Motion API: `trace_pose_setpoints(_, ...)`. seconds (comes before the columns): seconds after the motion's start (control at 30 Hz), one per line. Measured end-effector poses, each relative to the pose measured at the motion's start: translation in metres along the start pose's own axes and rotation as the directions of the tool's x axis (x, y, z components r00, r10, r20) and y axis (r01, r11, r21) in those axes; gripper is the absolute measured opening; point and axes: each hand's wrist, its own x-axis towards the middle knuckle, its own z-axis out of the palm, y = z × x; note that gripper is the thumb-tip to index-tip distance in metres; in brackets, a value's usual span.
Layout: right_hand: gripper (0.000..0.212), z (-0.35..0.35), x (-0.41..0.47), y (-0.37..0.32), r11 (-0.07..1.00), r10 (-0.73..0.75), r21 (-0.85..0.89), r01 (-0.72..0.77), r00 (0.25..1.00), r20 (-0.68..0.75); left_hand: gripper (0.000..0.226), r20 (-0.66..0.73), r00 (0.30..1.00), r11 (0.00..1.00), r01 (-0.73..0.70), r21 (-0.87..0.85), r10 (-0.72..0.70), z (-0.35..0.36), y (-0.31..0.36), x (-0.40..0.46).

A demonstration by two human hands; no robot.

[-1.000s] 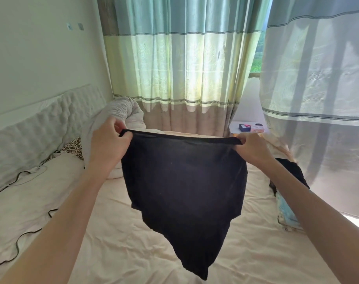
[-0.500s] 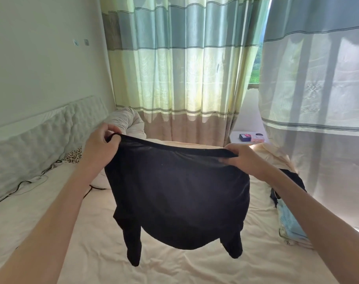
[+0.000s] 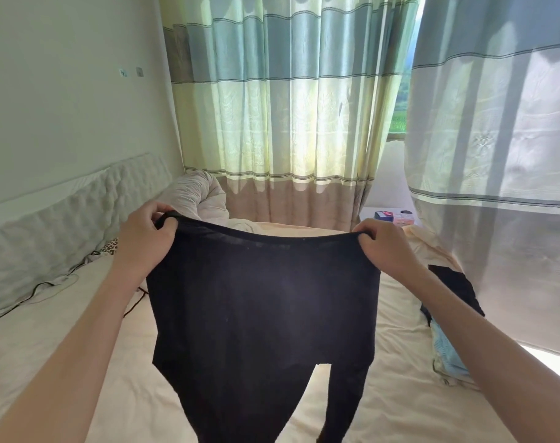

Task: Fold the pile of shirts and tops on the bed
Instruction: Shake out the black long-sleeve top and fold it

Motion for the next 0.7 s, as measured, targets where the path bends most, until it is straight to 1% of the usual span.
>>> trace_pose_setpoints(0.1,0.025,0.003,-0.004,0.002,0.998,0.031,0.062,-0.030,0.999,-0.023,0.016,-0.019,0.999,1.000,0.027,0.007,-0.027,-0.001,-0.003,-0.013)
trace_pose_setpoints(0.17,0.024,0.004,-0.004,0.003,0.981,0.084,0.175,-0.086,0.996,0.016,0.015,-0.032,0.998,0.998,0.059,-0.007,-0.059,-0.003,-0.008,-0.019)
trace_pose_setpoints(0.23,0.023,0.007,-0.004,0.005,0.951,0.116,0.280,-0.134,0.990,0.080,0.015,-0.020,0.993,0.991,0.112,-0.071,-0.114,-0.005,-0.012,-0.025)
trace_pose_setpoints(0.33,0.032,0.012,-0.009,0.002,0.905,0.123,0.385,-0.178,0.979,0.163,0.016,0.074,0.975,0.949,0.219,-0.227,-0.208,-0.011,-0.014,-0.037)
trace_pose_setpoints(0.43,0.033,0.013,-0.020,0.000,0.891,0.138,0.399,-0.214,0.968,0.212,0.024,0.180,0.959,0.941,0.254,-0.223,-0.217,-0.019,-0.017,-0.050)
trace_pose_setpoints(0.5,0.031,0.010,-0.028,0.000,0.901,0.146,0.378,-0.214,0.969,0.202,0.022,0.315,0.936,0.963,0.214,-0.161,-0.156,-0.029,-0.018,-0.059)
trace_pose_setpoints(0.53,0.030,0.007,-0.033,0.000,0.904,0.153,0.372,-0.212,0.971,0.181,0.019,0.415,0.905,0.984,0.148,-0.100,-0.094,-0.035,-0.019,-0.064)
trace_pose_setpoints(0.6,0.027,0.001,-0.044,-0.003,0.909,0.176,0.355,-0.218,0.973,0.148,0.009,0.570,0.822,0.998,-0.049,0.048,0.012,-0.046,-0.022,-0.075)
trace_pose_setpoints(0.63,0.026,-0.002,-0.051,-0.004,0.912,0.185,0.344,-0.223,0.973,0.141,0.006,0.601,0.799,0.988,-0.117,0.104,0.031,-0.049,-0.024,-0.081)
trace_pose_setpoints(0.67,0.026,-0.003,-0.059,-0.005,0.919,0.184,0.327,-0.219,0.974,0.133,0.006,0.609,0.792,0.979,-0.149,0.138,0.034,-0.051,-0.029,-0.088)
trace_pose_setpoints(0.7,0.028,-0.004,-0.067,-0.007,0.934,0.180,0.290,-0.210,0.975,0.129,0.006,0.596,0.803,0.977,-0.146,0.154,0.026,-0.053,-0.035,-0.095)
